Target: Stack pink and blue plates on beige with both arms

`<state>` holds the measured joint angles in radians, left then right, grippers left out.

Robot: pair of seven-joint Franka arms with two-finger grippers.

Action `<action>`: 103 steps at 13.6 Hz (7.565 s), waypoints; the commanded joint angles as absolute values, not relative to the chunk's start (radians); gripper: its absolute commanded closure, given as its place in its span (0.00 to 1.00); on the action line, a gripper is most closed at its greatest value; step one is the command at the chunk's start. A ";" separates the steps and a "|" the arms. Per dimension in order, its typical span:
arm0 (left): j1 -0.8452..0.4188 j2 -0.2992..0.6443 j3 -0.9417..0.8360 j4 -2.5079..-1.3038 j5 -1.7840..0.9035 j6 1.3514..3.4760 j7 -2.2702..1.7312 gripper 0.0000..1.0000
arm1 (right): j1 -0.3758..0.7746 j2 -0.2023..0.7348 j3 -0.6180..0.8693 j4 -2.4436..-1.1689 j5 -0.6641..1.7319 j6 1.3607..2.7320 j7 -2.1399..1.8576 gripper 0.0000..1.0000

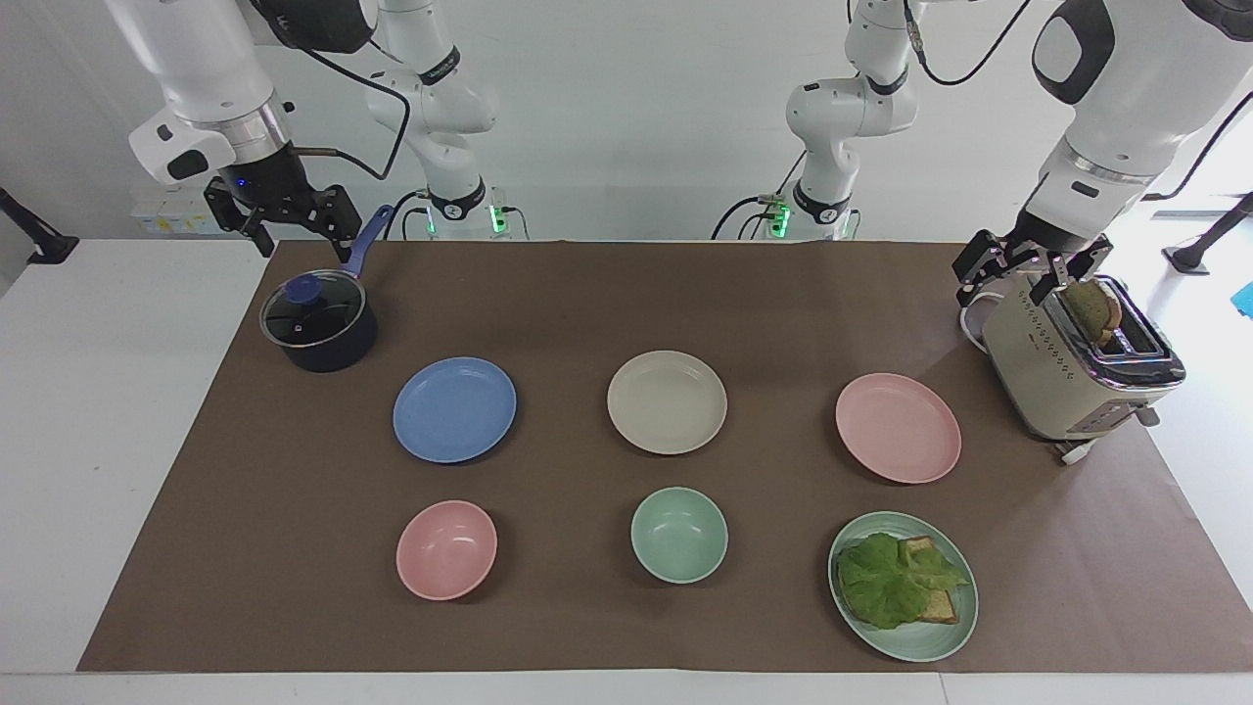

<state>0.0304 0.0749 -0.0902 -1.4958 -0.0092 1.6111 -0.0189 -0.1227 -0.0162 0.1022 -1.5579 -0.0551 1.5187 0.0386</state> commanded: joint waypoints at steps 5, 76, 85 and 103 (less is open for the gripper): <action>0.041 0.032 -0.084 -1.573 0.009 1.612 -0.012 0.00 | -0.130 -0.023 0.107 -1.560 -0.055 1.516 0.057 0.00; 0.106 -0.028 -0.152 -1.620 -0.018 1.617 0.003 0.00 | -0.129 -0.063 0.107 -1.658 -0.055 1.640 0.055 0.00; 0.104 -0.028 -0.152 -1.620 -0.018 1.617 0.003 0.00 | -0.123 0.070 0.107 -1.982 -0.057 2.089 0.043 0.00; 0.104 -0.028 -0.152 -1.620 -0.018 1.617 0.003 0.00 | -0.206 0.252 0.110 -2.118 0.264 2.318 -0.339 0.54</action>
<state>0.1098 -0.0229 -0.1560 -1.6176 -0.0412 1.6299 -0.0045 -0.1938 0.2706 0.1015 -2.1008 0.1973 2.3292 -0.2622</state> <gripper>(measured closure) 0.000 0.441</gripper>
